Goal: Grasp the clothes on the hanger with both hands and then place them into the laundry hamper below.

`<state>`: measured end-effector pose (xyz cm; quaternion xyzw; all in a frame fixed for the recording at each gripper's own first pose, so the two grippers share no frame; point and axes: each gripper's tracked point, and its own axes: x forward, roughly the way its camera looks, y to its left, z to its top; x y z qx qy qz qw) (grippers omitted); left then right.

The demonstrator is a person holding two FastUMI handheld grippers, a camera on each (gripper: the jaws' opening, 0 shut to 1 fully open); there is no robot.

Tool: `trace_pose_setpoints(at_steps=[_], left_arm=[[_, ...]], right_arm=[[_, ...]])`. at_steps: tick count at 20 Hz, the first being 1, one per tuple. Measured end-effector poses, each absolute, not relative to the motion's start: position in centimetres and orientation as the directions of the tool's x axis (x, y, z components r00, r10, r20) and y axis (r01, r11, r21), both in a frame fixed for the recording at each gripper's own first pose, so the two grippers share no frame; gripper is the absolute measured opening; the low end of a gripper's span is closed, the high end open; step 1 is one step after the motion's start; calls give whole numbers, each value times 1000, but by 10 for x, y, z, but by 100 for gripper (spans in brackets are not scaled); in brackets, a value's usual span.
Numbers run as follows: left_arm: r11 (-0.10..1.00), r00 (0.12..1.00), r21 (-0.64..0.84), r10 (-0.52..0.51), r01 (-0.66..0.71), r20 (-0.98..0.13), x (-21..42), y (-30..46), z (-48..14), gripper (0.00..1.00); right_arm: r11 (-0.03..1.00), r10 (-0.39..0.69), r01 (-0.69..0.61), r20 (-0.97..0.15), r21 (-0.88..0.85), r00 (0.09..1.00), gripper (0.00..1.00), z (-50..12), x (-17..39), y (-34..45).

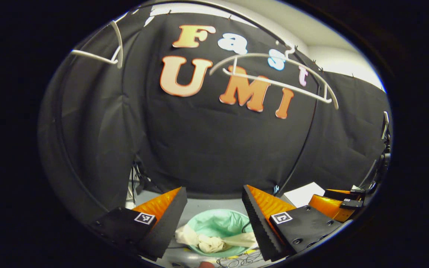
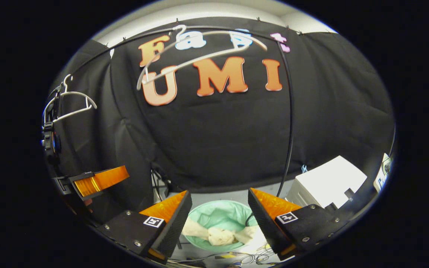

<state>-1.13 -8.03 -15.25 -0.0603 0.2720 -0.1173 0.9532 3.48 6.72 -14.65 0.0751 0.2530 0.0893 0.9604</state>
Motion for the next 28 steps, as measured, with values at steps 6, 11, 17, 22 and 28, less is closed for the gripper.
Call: trace_pose_setpoints(at_steps=[6,11,17,22,28], left_arm=[[985,933,-114,-157,126,-322,8,-49,-74,97],[983,969,-138,-145,118,-202,17,-39,-29,94],[991,989,-98,-100,89,-108,19,-23,8,93],[991,993,-103,-90,81,-80,14,-20,10,97],[993,998,-106,-49,46,-30,14,-10,20,94]], right_arm=[[990,123,-98,-272,105,954,94,-60,50,23],[997,52,-47,-85,62,995,93,9,49,-7],[997,-21,21,-2,77,1000,93,39,39,-37],[997,-61,59,28,45,998,93,48,35,-51],[996,-54,52,27,69,998,93,45,39,-46]])
